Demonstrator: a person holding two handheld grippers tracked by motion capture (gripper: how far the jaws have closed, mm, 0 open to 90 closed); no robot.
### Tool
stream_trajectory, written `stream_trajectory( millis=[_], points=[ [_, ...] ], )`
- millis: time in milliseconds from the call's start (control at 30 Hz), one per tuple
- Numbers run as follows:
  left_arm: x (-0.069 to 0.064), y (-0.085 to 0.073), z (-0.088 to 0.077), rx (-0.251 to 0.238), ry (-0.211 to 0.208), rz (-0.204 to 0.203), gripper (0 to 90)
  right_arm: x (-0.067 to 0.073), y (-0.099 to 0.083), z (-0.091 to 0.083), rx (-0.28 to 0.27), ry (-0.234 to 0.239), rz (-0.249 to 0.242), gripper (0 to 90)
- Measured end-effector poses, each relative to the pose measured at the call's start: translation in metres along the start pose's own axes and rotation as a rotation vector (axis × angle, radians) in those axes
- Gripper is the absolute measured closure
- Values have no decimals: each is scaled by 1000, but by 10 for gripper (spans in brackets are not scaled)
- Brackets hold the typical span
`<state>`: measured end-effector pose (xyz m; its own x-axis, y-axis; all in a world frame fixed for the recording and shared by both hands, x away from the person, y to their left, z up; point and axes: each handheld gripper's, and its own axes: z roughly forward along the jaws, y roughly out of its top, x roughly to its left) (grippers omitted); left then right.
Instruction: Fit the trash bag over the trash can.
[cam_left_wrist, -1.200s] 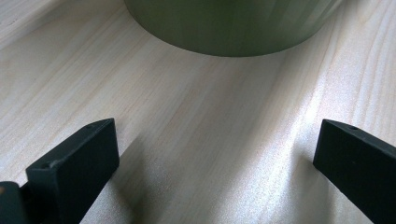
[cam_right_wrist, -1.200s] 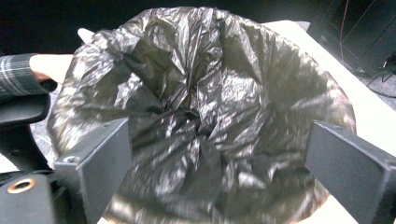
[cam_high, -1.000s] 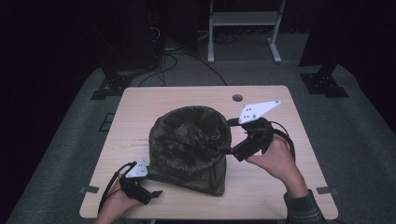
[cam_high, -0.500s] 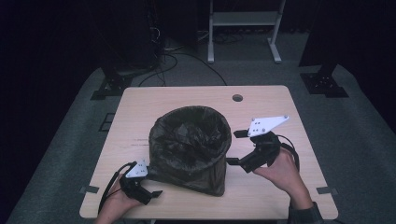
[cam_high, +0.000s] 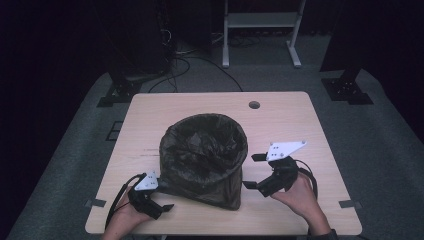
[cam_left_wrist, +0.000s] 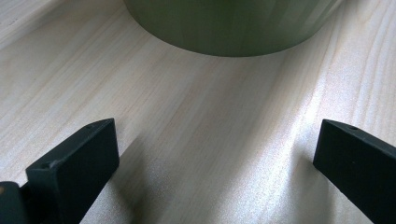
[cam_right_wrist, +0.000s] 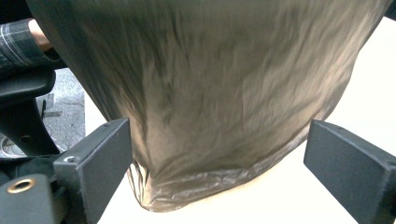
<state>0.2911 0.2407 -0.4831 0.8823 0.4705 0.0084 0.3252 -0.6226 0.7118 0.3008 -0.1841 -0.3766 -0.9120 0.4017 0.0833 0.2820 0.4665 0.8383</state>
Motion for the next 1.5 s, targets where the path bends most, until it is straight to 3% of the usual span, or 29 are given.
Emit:
stream_trajectory(
  millis=[333, 733, 1100, 1367, 1500],
  points=[
    [0, 0, 0, 0, -1, 1, 0, -4, -35, 13, 4, -13, 40, 65],
    [0, 0, 0, -1, -4, 4, 0, -7, -71, 21, 77, -55, 52, 64],
    [0, 0, 0, 4, -6, 10, 0, -3, -88, 31, 139, -110, 36, 64],
    [0, 0, 0, 4, -7, 10, 0, -2, -97, 47, 193, -109, 30, 64],
    [0, 0, 0, 5, -7, 11, 0, -2, -99, 49, 189, -118, 25, 45]
  ],
)
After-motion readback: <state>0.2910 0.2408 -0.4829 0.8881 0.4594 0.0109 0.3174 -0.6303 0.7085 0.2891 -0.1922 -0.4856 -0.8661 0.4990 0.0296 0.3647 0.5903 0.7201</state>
